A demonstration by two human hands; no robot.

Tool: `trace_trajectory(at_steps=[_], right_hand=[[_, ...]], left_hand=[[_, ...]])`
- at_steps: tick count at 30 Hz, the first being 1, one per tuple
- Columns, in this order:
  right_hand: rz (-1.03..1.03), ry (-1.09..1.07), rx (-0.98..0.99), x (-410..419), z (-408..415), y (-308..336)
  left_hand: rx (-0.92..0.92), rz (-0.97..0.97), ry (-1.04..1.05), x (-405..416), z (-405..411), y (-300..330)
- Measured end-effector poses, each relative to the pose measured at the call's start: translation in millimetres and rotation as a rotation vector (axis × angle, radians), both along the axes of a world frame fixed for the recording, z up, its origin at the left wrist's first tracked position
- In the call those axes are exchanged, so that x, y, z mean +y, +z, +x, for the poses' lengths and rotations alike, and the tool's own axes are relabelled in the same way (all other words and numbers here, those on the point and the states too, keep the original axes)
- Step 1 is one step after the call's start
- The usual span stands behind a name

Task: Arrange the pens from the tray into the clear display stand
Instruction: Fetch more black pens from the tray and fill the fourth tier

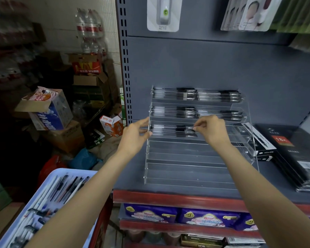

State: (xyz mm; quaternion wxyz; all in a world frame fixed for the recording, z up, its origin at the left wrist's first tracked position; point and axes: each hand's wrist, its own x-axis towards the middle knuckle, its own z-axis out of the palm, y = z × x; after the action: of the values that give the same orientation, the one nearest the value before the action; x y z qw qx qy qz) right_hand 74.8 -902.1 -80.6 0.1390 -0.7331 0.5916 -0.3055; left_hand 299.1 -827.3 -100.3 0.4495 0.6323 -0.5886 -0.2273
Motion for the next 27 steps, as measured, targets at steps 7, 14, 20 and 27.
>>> trace_trajectory(at_steps=[7,14,20,27], right_hand=[[0.032,-0.012,0.033,-2.6,3.0,3.8],[0.073,0.056,0.064,-5.4,0.4,4.9],[0.003,0.095,0.037,7.2,9.1,10.4],[-0.018,0.238,-0.219,53.7,61.9,8.8]], left_hand=[[0.01,0.002,0.012,-1.5,-0.7,-1.9],[0.008,0.007,0.027,0.0,-3.1,0.0],[-0.023,-0.038,0.051,6.7,-3.8,3.3],[-0.096,-0.101,0.093,38.7,12.6,7.0]])
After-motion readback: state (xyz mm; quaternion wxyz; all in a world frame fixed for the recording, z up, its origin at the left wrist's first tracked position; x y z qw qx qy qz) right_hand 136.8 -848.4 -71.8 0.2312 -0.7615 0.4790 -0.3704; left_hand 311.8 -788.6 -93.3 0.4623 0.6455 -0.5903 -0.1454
